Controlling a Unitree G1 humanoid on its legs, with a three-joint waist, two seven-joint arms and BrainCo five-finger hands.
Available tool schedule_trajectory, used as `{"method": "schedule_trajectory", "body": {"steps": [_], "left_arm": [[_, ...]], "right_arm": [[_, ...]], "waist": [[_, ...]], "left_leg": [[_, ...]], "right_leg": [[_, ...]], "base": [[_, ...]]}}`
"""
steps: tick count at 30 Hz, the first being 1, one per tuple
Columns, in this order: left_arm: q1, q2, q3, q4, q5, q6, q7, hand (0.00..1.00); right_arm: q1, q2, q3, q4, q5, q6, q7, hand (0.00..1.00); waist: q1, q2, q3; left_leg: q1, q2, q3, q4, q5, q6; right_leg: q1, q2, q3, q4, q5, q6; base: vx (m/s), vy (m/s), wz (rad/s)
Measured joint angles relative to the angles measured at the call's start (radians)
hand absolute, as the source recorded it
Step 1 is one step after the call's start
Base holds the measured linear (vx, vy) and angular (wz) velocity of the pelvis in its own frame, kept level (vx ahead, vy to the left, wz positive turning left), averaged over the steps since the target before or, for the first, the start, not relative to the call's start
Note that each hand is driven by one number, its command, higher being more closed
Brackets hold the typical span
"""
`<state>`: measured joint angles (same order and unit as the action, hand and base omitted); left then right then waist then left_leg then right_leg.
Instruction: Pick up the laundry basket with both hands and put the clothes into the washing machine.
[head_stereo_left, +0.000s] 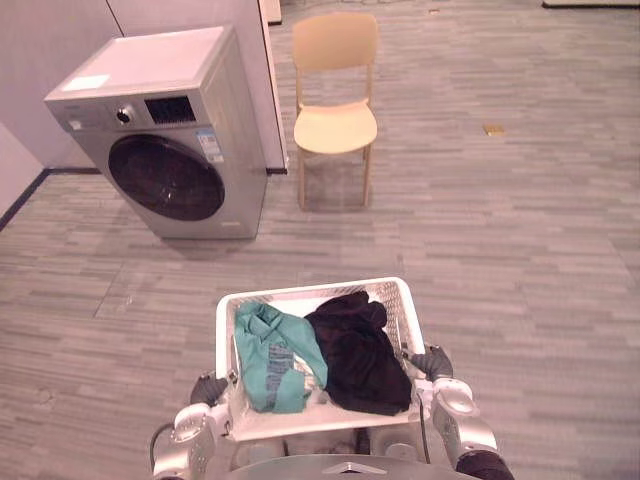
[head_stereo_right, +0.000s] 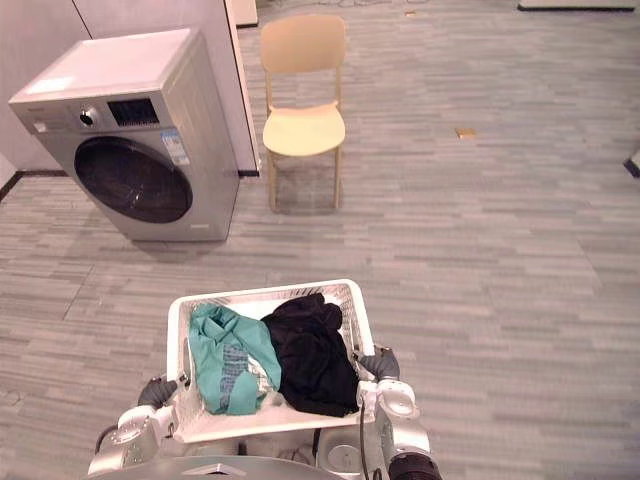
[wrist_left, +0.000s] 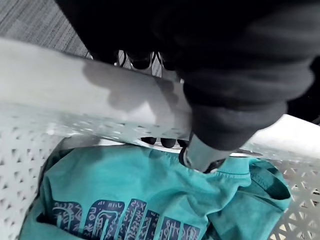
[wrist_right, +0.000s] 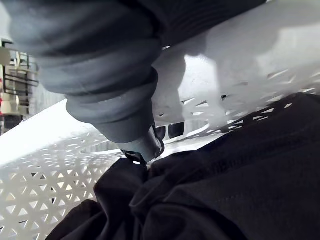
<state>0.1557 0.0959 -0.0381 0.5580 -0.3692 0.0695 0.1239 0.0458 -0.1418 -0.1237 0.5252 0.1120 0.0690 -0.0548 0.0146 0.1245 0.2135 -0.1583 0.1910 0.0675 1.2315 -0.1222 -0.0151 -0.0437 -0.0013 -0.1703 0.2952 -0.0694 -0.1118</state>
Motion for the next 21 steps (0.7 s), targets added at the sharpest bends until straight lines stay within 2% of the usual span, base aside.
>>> {"method": "schedule_trajectory", "body": {"steps": [1,2,3,4,5,6,7,8,9,10,11,12,13,14,15,16,17,19,20,21], "left_arm": [[-0.007,0.012,0.001,-0.008,0.0,-0.001,0.0,1.0],[-0.01,0.013,0.005,-0.011,0.0,-0.004,0.0,1.0],[-0.01,0.011,0.015,-0.023,-0.001,-0.009,-0.001,1.0],[-0.011,0.003,0.02,-0.028,-0.002,-0.013,-0.001,1.0],[-0.012,0.0,0.02,-0.028,-0.002,-0.013,-0.001,1.0],[-0.01,-0.007,0.019,-0.027,-0.002,-0.012,-0.001,1.0],[-0.011,-0.018,0.02,-0.028,-0.002,-0.015,-0.001,1.0],[-0.012,-0.021,0.019,-0.028,-0.001,-0.016,-0.001,1.0],[-0.013,0.001,0.026,-0.006,0.0,-0.013,0.0,1.0],[-0.013,0.007,0.026,-0.003,0.0,-0.013,0.0,1.0],[-0.012,0.019,0.026,0.009,0.0,-0.006,0.0,1.0],[-0.013,0.021,0.02,0.013,0.0,-0.001,0.0,1.0],[-0.014,0.023,0.017,0.015,0.0,0.001,0.0,1.0],[-0.025,0.036,0.009,0.019,0.0,0.009,0.0,1.0],[-0.018,0.048,-0.007,0.023,0.001,0.022,0.0,1.0],[-0.012,0.052,-0.011,0.023,0.001,0.022,0.0,1.0],[-0.011,0.06,-0.014,0.021,0.001,0.022,0.0,1.0],[-0.027,0.063,-0.016,0.02,0.0,0.023,0.0,1.0],[-0.051,0.062,-0.02,0.02,0.0,0.022,0.0,1.0],[-0.071,0.063,-0.028,0.019,0.0,0.022,0.0,1.0]], "right_arm": [[-0.011,0.005,-0.001,-0.001,0.006,-0.004,0.0,1.0],[-0.021,0.005,0.001,-0.002,0.008,-0.01,0.0,1.0],[-0.05,0.005,0.002,-0.003,0.008,-0.021,-0.001,1.0],[-0.071,0.0,0.003,-0.001,0.007,-0.022,-0.001,1.0],[-0.075,-0.007,0.006,0.0,0.006,-0.022,-0.001,1.0],[-0.075,-0.02,0.018,0.002,0.007,-0.023,0.0,1.0],[-0.074,-0.037,0.025,0.005,0.006,-0.023,0.002,1.0],[-0.074,-0.038,0.024,0.01,0.006,-0.023,0.001,1.0],[-0.074,-0.013,0.024,0.052,0.004,-0.019,0.0,1.0],[-0.072,-0.008,0.026,0.055,0.003,-0.017,0.0,1.0],[-0.063,-0.002,0.035,0.055,-0.002,-0.02,0.001,1.0],[-0.054,0.002,0.033,0.056,-0.005,-0.024,0.001,1.0],[-0.047,0.006,0.029,0.06,-0.006,-0.024,0.001,1.0],[-0.044,0.018,0.026,0.079,-0.01,-0.022,0.002,1.0],[-0.025,0.018,0.033,0.079,-0.019,-0.016,0.002,1.0],[-0.016,0.017,0.039,0.078,-0.026,-0.018,0.002,1.0],[-0.009,0.02,0.043,0.073,-0.032,-0.027,0.005,1.0],[-0.005,0.022,0.04,0.038,-0.032,-0.027,0.009,1.0],[-0.006,0.023,0.024,0.024,-0.032,-0.029,0.009,1.0],[-0.007,0.024,0.003,0.009,-0.032,-0.029,0.009,1.0]], "waist": [[0.012,-0.024,0.01],[0.019,-0.033,0.011],[0.028,-0.038,0.01],[0.036,-0.039,0.011],[0.042,-0.041,0.01],[0.047,-0.031,0.004],[0.047,-0.001,-0.017],[0.048,0.01,-0.023],[0.051,-0.033,-0.038],[0.051,-0.051,-0.046],[0.046,-0.098,-0.065],[0.036,-0.119,-0.055],[0.033,-0.128,-0.049],[0.022,-0.14,-0.028],[0.014,-0.124,-0.019],[0.012,-0.111,-0.016],[0.007,-0.108,-0.014],[-0.012,-0.107,-0.013],[-0.024,-0.106,-0.01],[-0.03,-0.098,-0.001]], "left_leg": [[-0.044,-0.008,0.063,-0.061,-0.026,0.013],[-0.064,-0.013,0.089,-0.127,-0.04,0.01],[-0.107,-0.033,0.105,-0.29,-0.061,0.0],[-0.126,-0.065,0.098,-0.53,-0.057,-0.012],[-0.124,-0.081,0.09,-0.668,-0.037,-0.018],[-0.127,-0.098,0.062,-0.934,0.033,-0.039],[-0.155,-0.081,0.032,-1.055,0.059,-0.075],[-0.162,-0.067,0.039,-1.061,0.059,-0.074],[-0.131,-0.104,0.073,-1.015,0.197,-0.026],[-0.124,-0.12,0.08,-1.014,0.202,-0.018],[-0.1,-0.181,0.089,-1.004,0.179,0.037],[-0.054,-0.219,0.1,-0.99,0.125,0.058],[-0.022,-0.235,0.101,-0.988,0.1,0.069],[0.057,-0.254,0.099,-0.989,0.056,0.067],[0.141,-0.255,0.083,-1.0,0.035,0.077],[0.182,-0.256,0.077,-1.018,0.03,0.078],[0.266,-0.265,0.06,-1.081,0.03,0.078],[0.306,-0.278,0.019,-1.119,0.024,0.082],[0.329,-0.283,-0.018,-1.137,0.015,0.081],[0.365,-0.279,-0.045,-1.154,-0.006,0.073]], "right_leg": [[0.083,-0.01,0.02,-0.063,-0.011,0.007],[0.111,-0.016,0.03,-0.088,-0.011,0.008],[0.158,-0.026,0.054,-0.129,-0.019,0.023],[0.195,-0.039,0.075,-0.162,-0.028,0.038],[0.213,-0.05,0.081,-0.177,-0.037,0.052],[0.257,-0.057,0.092,-0.217,-0.052,0.075],[0.283,-0.036,0.105,-0.246,-0.081,0.105],[0.304,-0.031,0.107,-0.245,-0.106,0.115],[0.347,-0.085,0.133,-0.176,-0.184,0.148],[0.336,-0.105,0.138,-0.139,-0.2,0.156],[0.246,-0.17,0.161,0.083,-0.216,0.183],[0.139,-0.206,0.201,0.365,-0.125,0.24],[0.086,-0.215,0.22,0.5,-0.033,0.275],[-0.005,-0.219,0.228,0.756,0.039,0.283],[-0.059,-0.214,0.176,0.88,0.014,0.247],[-0.082,-0.215,0.142,0.891,-0.009,0.226],[-0.148,-0.221,0.061,0.845,-0.069,0.191],[-0.212,-0.219,-0.002,0.708,-0.115,0.177],[-0.244,-0.216,-0.04,0.56,-0.134,0.174],[-0.236,-0.204,-0.065,0.333,-0.112,0.179]], "base": [[0.68,-0.118,-0.25],[0.63,-0.081,-0.51],[0.62,-0.001,-0.68],[0.62,0.032,-0.65],[0.61,0.093,-0.46],[0.63,0.162,-0.37],[0.77,0.289,-0.32],[0.82,0.383,-0.38],[0.69,0.334,-0.28],[0.69,0.289,-0.27],[0.65,0.254,-0.06],[0.64,0.265,0.05],[0.62,0.258,0.22],[0.59,0.229,0.27],[0.59,0.213,0.24],[0.67,0.206,0.21],[0.54,0.139,0.22],[0.54,0.06,0.51],[0.57,-0.018,0.9],[0.49,-0.04,0.89]]}}
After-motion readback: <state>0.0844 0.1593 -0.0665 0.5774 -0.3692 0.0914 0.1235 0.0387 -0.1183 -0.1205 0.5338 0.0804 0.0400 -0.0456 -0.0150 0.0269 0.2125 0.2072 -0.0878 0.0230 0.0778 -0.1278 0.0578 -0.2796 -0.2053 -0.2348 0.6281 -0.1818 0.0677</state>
